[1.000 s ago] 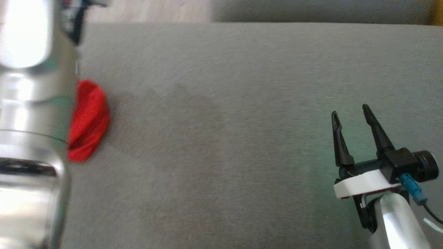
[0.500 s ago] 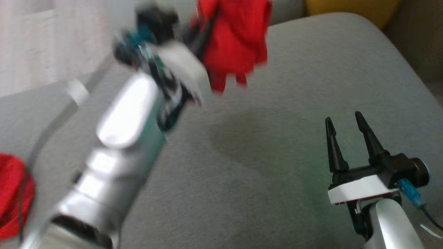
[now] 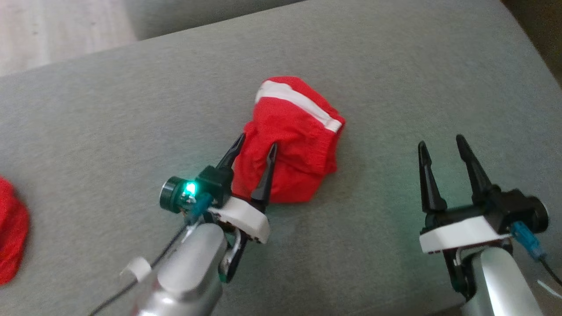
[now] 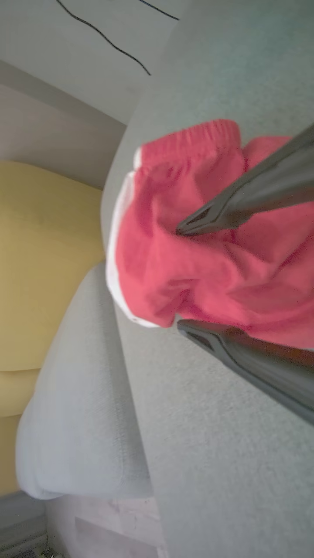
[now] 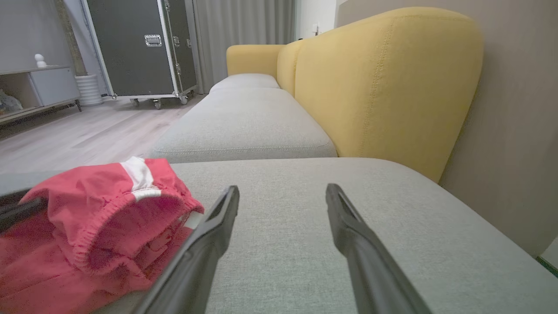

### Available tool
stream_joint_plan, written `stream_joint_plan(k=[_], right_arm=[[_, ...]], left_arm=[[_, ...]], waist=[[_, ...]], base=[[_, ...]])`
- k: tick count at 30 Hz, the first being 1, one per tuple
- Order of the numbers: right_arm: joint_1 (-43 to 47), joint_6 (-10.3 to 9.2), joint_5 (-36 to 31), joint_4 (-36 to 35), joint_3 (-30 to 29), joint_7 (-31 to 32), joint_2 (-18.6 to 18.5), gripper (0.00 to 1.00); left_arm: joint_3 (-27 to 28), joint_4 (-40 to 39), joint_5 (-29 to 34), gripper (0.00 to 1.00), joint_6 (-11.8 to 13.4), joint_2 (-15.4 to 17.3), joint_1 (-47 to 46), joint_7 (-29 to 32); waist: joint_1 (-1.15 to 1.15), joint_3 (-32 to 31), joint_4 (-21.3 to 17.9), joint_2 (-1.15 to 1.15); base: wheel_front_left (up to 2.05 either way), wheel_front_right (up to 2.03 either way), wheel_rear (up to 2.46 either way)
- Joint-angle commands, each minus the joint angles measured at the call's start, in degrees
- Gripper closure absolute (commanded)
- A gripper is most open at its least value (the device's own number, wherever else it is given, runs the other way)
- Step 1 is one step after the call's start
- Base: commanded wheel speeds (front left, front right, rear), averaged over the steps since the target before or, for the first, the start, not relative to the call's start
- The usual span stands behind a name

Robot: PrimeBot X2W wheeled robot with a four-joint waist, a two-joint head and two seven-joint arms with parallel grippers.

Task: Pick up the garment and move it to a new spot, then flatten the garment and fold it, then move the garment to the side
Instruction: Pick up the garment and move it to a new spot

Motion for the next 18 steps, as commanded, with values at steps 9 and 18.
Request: stream_joint_plan(k=[9,18], right_arm=[[5.75,0.42,-0.80,-1.30,-0.95,-0.21,-0.13,0.00],[13.23,0.42,-0.56,-3.99,-1.05,-0.21,-0.13,0.00]], left_arm=[[14.61,-22.77,8.63,0.00,8.16,0.44,19.13,-0.69],[23.09,-37.47,13.28,0.00,8.53,0.44,35.56,-0.69]], waist=[[-0.02,-10.14,9.32,0.00],[-0.02,-15.57,14.40,0.00]], base=[[0.00,0.00,0.00],[0.00,0.00,0.00]])
